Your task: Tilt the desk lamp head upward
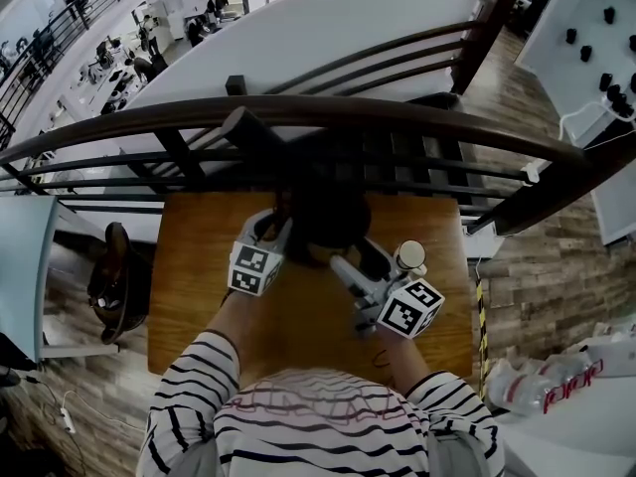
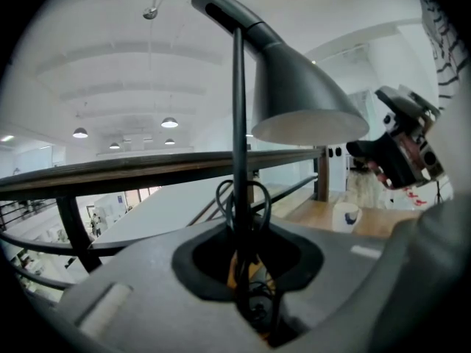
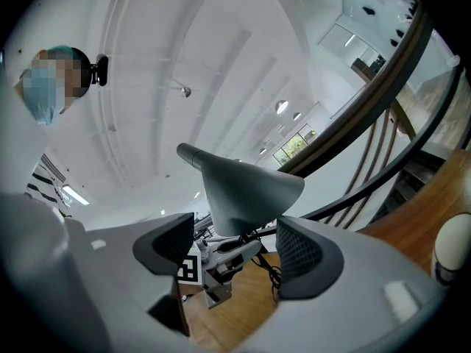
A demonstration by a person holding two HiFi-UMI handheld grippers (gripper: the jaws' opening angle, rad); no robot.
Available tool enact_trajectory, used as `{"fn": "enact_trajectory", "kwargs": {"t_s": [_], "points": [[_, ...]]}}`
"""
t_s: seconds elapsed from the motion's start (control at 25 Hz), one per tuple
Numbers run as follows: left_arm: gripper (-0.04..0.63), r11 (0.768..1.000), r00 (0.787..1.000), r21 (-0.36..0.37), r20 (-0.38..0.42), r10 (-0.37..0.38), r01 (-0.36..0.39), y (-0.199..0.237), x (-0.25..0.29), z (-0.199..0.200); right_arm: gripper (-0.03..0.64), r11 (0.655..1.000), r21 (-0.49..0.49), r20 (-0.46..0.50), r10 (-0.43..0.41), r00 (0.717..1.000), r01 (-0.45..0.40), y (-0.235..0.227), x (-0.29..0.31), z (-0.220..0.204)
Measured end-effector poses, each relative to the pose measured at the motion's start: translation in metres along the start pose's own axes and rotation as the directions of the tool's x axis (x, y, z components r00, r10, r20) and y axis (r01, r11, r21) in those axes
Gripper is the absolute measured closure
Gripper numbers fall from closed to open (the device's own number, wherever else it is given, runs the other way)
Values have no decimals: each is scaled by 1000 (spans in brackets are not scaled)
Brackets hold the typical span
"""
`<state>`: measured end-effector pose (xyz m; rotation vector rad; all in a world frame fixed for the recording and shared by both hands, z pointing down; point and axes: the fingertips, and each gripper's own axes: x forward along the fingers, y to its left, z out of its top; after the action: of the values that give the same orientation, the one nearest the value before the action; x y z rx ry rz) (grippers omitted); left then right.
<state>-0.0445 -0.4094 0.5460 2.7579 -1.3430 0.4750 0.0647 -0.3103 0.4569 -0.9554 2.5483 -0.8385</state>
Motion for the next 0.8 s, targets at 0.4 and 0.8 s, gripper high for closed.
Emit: {"fn": "enact_trajectory", "kwargs": {"t_s": [0.4,0.8], "points": [[522,1000,1000,-23,13,6,-5,-1,-3,2,264,998,-51,17,-26,1000,27,11,-18,25],[523,1000,1000,-28,0,13,-13,0,-10,-3,259,986,-157,97,-47,994,62,35,-41,70]]}}
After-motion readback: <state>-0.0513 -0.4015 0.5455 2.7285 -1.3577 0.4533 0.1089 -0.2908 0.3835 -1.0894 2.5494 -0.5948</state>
